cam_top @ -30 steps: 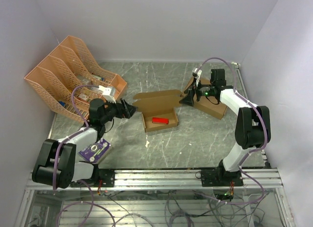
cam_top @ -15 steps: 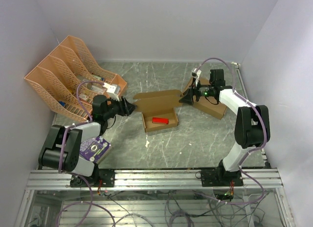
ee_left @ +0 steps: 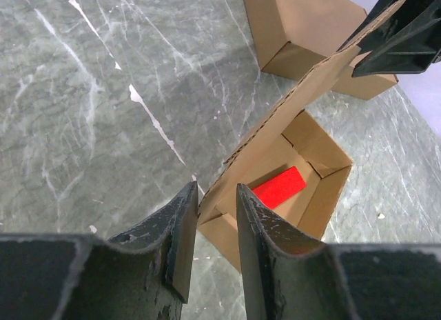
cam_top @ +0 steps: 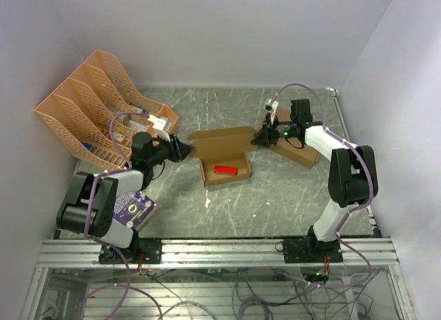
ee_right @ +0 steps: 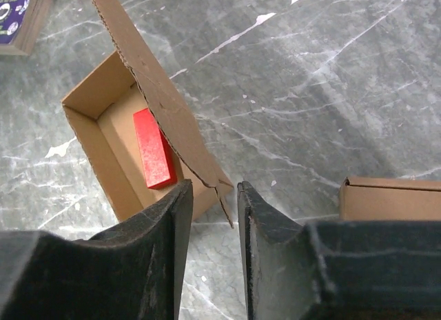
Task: Fold the paper box
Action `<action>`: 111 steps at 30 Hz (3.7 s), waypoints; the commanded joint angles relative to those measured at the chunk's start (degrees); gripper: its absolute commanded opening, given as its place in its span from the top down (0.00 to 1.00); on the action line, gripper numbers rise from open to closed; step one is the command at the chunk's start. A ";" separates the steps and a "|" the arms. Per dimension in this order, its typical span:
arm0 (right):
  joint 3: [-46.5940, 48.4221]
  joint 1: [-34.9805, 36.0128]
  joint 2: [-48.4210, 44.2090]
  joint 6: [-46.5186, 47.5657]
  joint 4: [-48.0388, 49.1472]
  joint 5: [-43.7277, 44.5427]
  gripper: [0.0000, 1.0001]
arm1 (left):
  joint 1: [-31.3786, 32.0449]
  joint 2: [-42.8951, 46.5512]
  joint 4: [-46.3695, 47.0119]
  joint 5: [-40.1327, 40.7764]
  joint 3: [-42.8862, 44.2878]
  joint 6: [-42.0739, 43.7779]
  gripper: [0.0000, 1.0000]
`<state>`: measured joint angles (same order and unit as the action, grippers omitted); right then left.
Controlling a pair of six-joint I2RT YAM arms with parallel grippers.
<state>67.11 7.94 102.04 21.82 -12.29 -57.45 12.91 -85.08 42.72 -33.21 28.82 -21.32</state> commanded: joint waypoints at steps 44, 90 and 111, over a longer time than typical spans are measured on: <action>-5.84 5.39 -8.04 -2.17 4.57 10.97 0.95 | 13.20 10.24 -11.53 23.34 1.76 9.10 0.68; -11.23 -6.45 -11.26 -5.96 0.26 -2.43 0.39 | 17.21 -27.17 -93.44 5.63 78.19 46.07 0.78; -11.73 -3.95 -3.91 -21.77 13.52 15.74 0.76 | 19.44 0.36 -68.96 12.15 46.45 40.91 0.93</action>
<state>52.34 2.17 94.56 2.04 -0.86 -47.48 32.01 -83.99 -30.15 -21.17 75.29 19.49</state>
